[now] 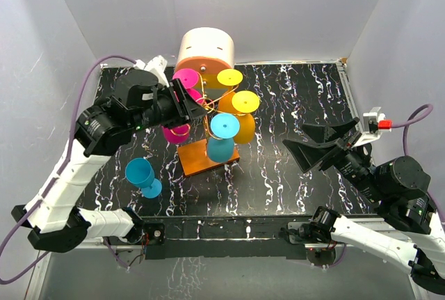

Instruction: Place the wine glass upside down on the wine glass rack

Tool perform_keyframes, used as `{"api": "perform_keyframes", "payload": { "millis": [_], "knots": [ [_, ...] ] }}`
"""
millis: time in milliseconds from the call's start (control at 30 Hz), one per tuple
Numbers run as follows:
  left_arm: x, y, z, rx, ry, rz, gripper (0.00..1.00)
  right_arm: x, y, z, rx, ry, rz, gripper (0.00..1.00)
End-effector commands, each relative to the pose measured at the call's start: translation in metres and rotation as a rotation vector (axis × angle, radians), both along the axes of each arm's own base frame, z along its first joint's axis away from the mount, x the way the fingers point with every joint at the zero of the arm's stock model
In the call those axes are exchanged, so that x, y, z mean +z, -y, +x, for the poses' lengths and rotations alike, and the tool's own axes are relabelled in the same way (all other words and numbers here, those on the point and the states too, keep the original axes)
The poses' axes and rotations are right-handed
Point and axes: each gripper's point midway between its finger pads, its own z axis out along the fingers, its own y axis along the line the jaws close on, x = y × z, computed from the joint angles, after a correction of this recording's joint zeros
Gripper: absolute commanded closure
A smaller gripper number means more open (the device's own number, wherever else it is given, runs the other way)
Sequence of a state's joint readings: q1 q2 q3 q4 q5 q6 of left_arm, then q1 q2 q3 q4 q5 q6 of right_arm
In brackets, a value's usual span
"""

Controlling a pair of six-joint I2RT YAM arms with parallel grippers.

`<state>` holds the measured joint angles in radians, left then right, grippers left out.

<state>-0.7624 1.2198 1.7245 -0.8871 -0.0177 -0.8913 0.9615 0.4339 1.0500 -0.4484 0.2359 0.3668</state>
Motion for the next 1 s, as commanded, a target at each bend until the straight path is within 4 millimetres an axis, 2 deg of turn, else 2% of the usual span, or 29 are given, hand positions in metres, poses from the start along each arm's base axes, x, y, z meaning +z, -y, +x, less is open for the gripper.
{"api": "perform_keyframes", "payload": {
  "millis": [0,133,267,367,433,600,800,867,967],
  "knots": [
    [0.016,-0.043,-0.003,0.066,0.118,0.137,0.57,0.011,0.004,0.001,-0.016,0.012,0.042,0.12],
    [0.006,-0.100,-0.006,0.216,0.147,0.320,0.56,0.009,0.004,0.003,-0.026,0.003,0.045,0.12],
    [-0.020,-0.158,-0.020,0.361,0.099,0.523,0.57,0.008,0.004,0.004,-0.032,-0.002,0.045,0.12],
    [-0.038,-0.190,-0.029,0.478,0.056,0.616,0.57,0.008,0.003,0.005,-0.035,-0.005,0.047,0.12],
    [-0.048,-0.199,-0.033,0.507,0.049,0.637,0.58,0.007,0.002,0.006,-0.035,-0.007,0.045,0.12],
    [-0.084,-0.206,-0.038,0.530,-0.016,0.696,0.60,0.007,-0.002,0.008,-0.030,-0.013,0.042,0.12],
    [-0.151,-0.182,-0.041,0.464,-0.163,0.715,0.58,0.007,-0.003,0.009,-0.030,-0.017,0.046,0.13],
    [-0.167,-0.173,-0.040,0.443,-0.187,0.700,0.57,0.007,-0.002,0.008,-0.030,-0.018,0.047,0.13],
    [-0.179,-0.168,-0.038,0.436,-0.196,0.697,0.56,0.007,-0.001,0.007,-0.029,-0.020,0.047,0.13]
  ]
}}
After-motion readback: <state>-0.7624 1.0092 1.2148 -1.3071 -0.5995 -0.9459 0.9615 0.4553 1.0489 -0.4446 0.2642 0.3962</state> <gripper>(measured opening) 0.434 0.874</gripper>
